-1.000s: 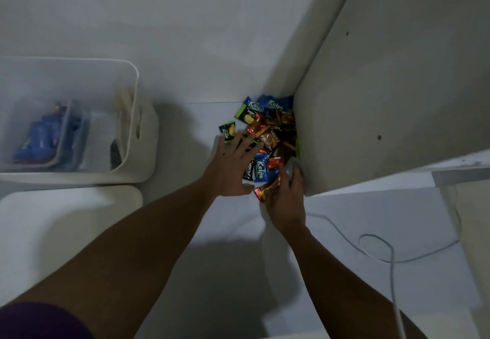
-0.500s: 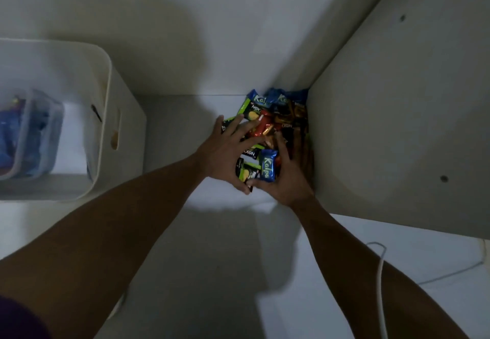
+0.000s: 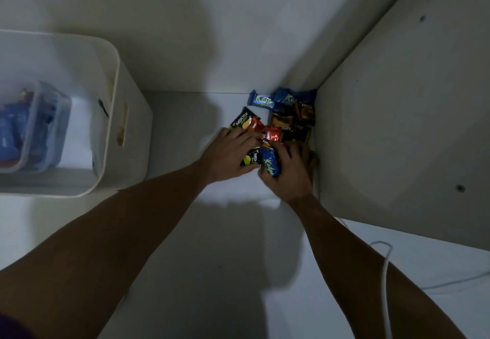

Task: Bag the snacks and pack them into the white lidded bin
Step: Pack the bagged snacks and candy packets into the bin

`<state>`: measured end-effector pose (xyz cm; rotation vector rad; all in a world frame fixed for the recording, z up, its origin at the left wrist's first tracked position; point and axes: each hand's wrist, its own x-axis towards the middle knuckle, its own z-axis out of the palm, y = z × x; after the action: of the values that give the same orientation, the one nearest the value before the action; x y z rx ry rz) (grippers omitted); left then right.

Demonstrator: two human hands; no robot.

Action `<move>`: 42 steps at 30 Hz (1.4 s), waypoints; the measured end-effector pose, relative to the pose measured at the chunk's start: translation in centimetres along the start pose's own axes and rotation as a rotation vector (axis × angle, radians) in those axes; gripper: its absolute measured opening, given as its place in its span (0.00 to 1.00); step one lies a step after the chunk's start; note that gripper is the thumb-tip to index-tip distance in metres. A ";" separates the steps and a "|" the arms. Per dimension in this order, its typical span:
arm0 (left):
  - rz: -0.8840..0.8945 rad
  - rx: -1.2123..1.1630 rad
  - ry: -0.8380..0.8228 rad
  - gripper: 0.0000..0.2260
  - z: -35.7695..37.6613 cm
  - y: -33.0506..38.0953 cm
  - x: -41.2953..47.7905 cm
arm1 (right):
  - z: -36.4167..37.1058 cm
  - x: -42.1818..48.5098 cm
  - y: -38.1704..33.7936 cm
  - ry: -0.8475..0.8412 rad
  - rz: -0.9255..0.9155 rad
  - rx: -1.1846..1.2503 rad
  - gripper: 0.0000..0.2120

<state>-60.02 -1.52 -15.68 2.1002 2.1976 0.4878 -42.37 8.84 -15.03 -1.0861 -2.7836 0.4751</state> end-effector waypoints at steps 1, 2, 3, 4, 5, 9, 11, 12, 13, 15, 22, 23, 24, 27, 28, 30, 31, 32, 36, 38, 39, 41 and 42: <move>-0.017 -0.010 0.015 0.21 0.1 0.4 -0.1 | 0.0 0.0 0.1 -0.004 -0.005 0.018 0.29; -0.038 -0.024 0.030 0.20 0.2 0.7 -0.3 | 0.0 -0.1 0.3 -0.007 -0.010 0.043 0.28; -0.063 -0.045 0.047 0.19 0.3 1.1 -0.4 | -0.1 -0.1 0.4 -0.008 -0.019 0.072 0.28; -0.093 -0.073 0.069 0.18 0.5 1.4 -0.5 | -0.2 -0.1 0.6 -0.003 -0.029 0.105 0.27; -0.126 -0.108 0.098 0.17 0.5 1.8 -0.5 | -0.3 0.0 0.7 0.007 -0.037 0.142 0.28; -0.282 -0.261 0.195 0.17 -0.1 3.9 0.0 | -0.8 0.0 0.6 0.025 0.017 0.313 0.27; -0.345 -0.338 0.215 0.17 -0.5 4.8 0.2 | -0.8 -0.1 0.6 0.017 0.062 0.412 0.25; -0.374 -0.377 0.219 0.17 -0.8 5.2 0.2 | -0.9 -0.1 0.5 0.012 0.090 0.466 0.25; -0.403 -0.413 0.222 0.16 -1.0 5.6 0.2 | -0.9 -0.3 0.4 0.018 0.119 0.523 0.23; -0.475 -0.477 0.242 0.17 -1.4 6.3 -0.1 | -1.2 -0.5 0.1 0.053 0.191 0.616 0.20; -0.751 -0.504 0.273 0.13 -3.5 7.8 -0.2 | -2.4 -1.5 0.4 0.105 0.315 0.625 0.17; -0.756 -0.497 0.284 0.13 -4.0 7.9 -0.2 | -2.7 -1.6 0.4 0.109 0.321 0.603 0.17; -0.741 -0.480 0.300 0.12 -4.5 8.2 -0.3 | -3.1 -1.7 0.3 0.120 0.328 0.578 0.16; -0.672 -0.430 0.400 0.09 -6.1 8.9 -0.8 | -5.3 -1.9 -0.5 0.208 0.313 0.537 0.13; -0.678 -0.452 0.450 0.09 -6.7 9.1 -1.0 | -6.3 -1.9 -0.8 0.235 0.303 0.551 0.13; -0.752 -0.568 0.516 0.09 -8.4 9.8 -1.3 | -8.5 -1.7 -2.0 0.263 0.300 0.613 0.13; -0.803 -0.632 0.521 0.08 -9.5 10.1 -1.4 | -9.7 -1.6 -2.8 0.273 0.301 0.639 0.13; -0.837 -0.681 0.530 0.08 -10.8 10.4 -1.5 | -11.0 -1.5 -3.7 0.287 0.295 0.659 0.13; -0.817 -0.700 0.685 0.08 -17.1 11.5 -2.8 | -15.5 -0.5 -8.8 0.320 0.226 0.798 0.10; -0.808 -0.649 0.783 0.08 -20.6 11.1 -4.4 | -16.9 0.1 -12.6 0.302 0.175 0.841 0.07; -0.819 -0.621 0.833 0.07 -22.2 10.7 -5.5 | -17.3 0.2 -14.7 0.280 0.153 0.855 0.06; -0.851 -0.553 0.939 0.07 -25.1 9.3 -8.0 | -17.9 -0.1 -19.5 0.209 0.106 0.907 0.04; -0.867 -0.518 0.984 0.07 -26.3 8.6 -9.5 | -17.9 -0.4 -21.8 0.159 0.083 0.945 0.03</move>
<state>-58.01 -15.50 9.96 0.5142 2.6096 1.9337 -52.12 -2.18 9.09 -0.9124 -1.9433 1.4257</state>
